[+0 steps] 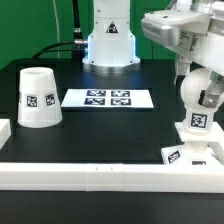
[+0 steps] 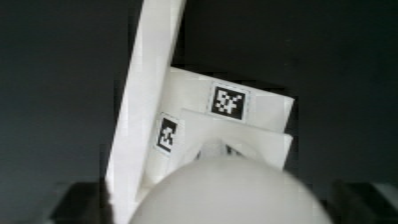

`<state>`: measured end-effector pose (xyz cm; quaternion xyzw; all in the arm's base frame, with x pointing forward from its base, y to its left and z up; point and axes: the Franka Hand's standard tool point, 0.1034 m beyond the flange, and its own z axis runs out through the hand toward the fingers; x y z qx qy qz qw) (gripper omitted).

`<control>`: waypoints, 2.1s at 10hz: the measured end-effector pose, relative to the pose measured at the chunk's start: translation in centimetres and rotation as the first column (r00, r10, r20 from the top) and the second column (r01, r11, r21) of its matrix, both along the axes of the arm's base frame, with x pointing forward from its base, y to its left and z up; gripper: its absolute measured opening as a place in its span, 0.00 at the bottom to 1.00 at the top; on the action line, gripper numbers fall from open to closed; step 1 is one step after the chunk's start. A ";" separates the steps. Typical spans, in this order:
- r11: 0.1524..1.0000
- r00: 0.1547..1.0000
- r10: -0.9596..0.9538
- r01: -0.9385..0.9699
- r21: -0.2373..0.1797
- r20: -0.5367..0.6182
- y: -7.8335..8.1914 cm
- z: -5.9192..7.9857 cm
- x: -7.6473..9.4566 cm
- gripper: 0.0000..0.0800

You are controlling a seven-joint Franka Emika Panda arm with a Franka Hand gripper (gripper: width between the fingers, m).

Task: Assemble lamp

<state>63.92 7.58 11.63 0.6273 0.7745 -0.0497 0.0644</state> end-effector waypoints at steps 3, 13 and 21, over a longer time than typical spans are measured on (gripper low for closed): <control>0.999 0.999 -0.035 0.035 0.000 0.006 -0.4 0.1 0.1 0.66; 0.973 0.973 -0.230 0.230 0.007 0.030 -1.1 0.0 0.0 0.04; 0.978 0.977 -0.209 0.209 0.011 0.037 -1.6 1.2 0.3 0.86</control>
Offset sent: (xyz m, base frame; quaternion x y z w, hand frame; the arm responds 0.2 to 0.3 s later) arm 0.0000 0.0000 0.0000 0.0000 0.0000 0.0000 1.0000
